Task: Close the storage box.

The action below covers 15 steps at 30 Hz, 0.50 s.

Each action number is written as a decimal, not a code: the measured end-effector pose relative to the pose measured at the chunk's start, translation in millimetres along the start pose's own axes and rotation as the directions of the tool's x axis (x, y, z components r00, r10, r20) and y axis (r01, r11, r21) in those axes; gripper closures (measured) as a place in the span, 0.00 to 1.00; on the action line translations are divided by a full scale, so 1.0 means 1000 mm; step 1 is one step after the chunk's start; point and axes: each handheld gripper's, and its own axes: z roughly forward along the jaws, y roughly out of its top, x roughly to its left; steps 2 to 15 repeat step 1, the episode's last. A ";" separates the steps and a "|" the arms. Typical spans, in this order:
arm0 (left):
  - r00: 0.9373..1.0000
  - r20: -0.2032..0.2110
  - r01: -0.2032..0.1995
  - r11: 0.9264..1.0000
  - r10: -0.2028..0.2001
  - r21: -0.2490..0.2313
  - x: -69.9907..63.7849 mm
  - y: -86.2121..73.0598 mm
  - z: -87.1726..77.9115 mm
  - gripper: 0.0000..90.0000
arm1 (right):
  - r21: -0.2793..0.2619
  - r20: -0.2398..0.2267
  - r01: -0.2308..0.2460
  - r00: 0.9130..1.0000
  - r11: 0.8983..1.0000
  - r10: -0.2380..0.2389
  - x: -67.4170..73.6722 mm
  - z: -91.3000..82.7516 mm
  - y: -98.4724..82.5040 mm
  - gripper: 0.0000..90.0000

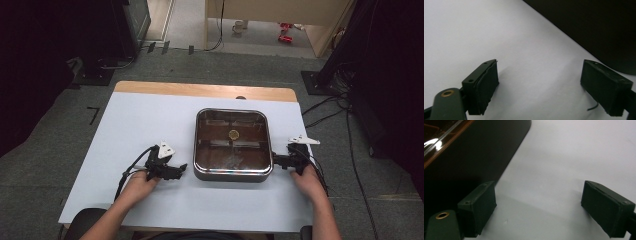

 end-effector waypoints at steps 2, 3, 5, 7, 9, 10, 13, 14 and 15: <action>1.000 0.002 0.006 1.000 -0.006 -0.002 -0.001 -0.001 -0.001 0.19 | 0.000 0.000 0.000 1.000 1.000 0.000 0.000 0.000 0.000 0.14; 1.000 0.002 0.006 1.000 -0.006 -0.002 -0.001 -0.001 -0.001 0.19 | 0.000 0.000 0.000 1.000 1.000 0.000 0.000 0.000 0.000 0.14; 1.000 0.002 0.006 1.000 -0.006 -0.002 -0.001 -0.001 -0.001 0.19 | 0.000 0.000 0.000 1.000 1.000 0.000 0.000 0.000 0.000 0.14; 1.000 0.002 0.006 1.000 -0.006 -0.002 -0.001 -0.001 -0.001 0.19 | 0.000 0.000 0.000 1.000 1.000 0.000 0.000 0.000 0.000 0.14; 1.000 0.002 0.006 1.000 -0.006 -0.002 -0.001 -0.001 -0.001 0.19 | 0.000 0.000 0.000 1.000 1.000 0.000 0.000 0.000 0.000 0.14; 1.000 0.002 0.006 1.000 -0.006 -0.002 -0.001 -0.001 -0.001 0.19 | 0.000 0.000 0.000 1.000 1.000 0.000 0.000 0.000 0.000 0.14; 1.000 0.002 0.006 1.000 -0.006 -0.002 -0.001 -0.001 -0.001 0.19 | 0.000 0.000 0.000 1.000 1.000 0.000 0.000 0.000 0.000 0.14; 1.000 0.002 0.006 1.000 -0.006 -0.002 -0.001 -0.001 -0.001 0.19 | 0.000 0.000 0.000 1.000 1.000 0.000 0.000 0.000 0.000 0.14; 1.000 0.002 0.006 1.000 -0.006 -0.002 -0.001 -0.001 -0.001 0.19 | 0.000 0.000 0.000 1.000 1.000 0.000 0.000 0.000 0.000 0.14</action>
